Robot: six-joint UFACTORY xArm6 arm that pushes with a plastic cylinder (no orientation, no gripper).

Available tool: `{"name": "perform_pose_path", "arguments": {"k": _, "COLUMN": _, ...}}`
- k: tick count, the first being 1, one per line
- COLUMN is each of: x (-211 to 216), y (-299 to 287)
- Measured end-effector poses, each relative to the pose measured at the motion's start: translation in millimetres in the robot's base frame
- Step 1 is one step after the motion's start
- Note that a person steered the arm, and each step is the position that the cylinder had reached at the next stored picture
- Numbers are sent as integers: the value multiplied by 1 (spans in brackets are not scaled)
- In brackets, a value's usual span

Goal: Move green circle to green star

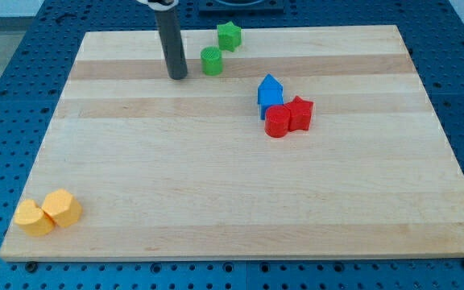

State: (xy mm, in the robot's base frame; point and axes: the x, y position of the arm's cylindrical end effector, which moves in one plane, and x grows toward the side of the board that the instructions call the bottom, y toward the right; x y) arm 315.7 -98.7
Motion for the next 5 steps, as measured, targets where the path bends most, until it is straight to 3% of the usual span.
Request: {"name": "perform_pose_path", "arguments": {"k": 5, "x": -20, "y": 36}}
